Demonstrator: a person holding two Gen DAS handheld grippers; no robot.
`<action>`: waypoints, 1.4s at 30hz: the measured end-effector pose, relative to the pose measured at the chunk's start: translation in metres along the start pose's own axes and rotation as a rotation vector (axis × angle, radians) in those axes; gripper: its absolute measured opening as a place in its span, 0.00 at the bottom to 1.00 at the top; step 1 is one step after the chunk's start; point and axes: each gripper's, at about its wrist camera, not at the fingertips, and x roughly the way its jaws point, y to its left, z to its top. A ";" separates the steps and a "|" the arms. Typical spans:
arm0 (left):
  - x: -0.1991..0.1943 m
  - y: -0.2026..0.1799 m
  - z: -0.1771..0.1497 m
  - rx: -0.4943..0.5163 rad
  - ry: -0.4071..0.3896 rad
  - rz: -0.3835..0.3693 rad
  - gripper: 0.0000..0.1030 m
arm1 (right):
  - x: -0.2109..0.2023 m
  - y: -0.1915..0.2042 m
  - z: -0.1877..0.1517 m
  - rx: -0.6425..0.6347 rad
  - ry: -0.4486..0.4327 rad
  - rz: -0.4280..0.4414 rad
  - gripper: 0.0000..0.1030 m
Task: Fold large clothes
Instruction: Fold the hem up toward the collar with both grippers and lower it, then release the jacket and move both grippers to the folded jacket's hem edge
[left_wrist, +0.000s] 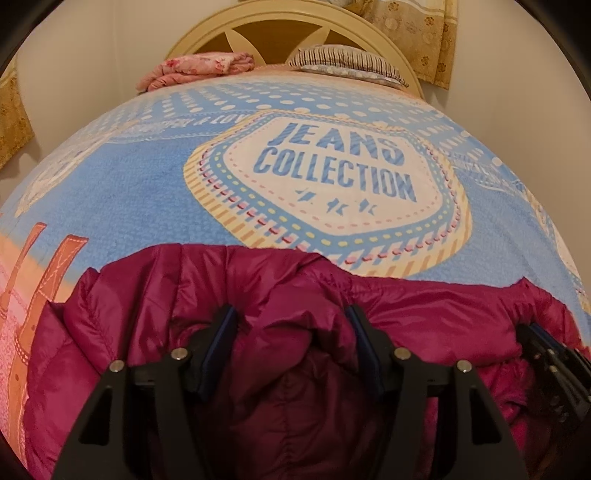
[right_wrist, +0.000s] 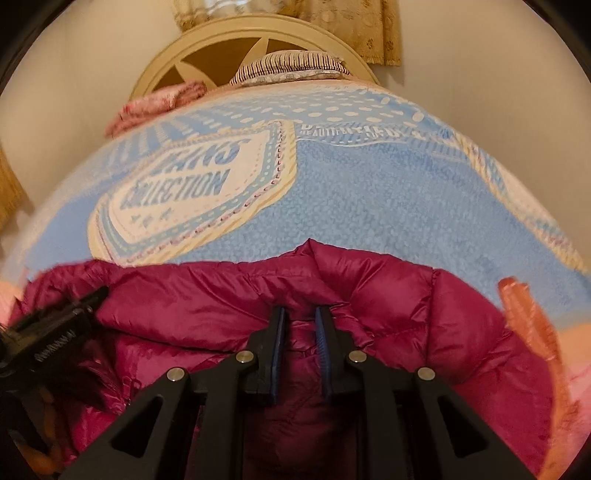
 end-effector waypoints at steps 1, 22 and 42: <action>-0.007 0.003 0.000 0.002 0.021 -0.028 0.62 | -0.004 0.003 0.001 -0.018 0.022 -0.020 0.18; -0.261 0.150 -0.165 0.098 -0.214 -0.370 0.74 | -0.319 -0.041 -0.166 -0.003 -0.299 0.042 0.67; -0.292 0.197 -0.320 0.161 -0.084 -0.521 0.85 | -0.380 -0.110 -0.374 0.079 -0.046 0.063 0.67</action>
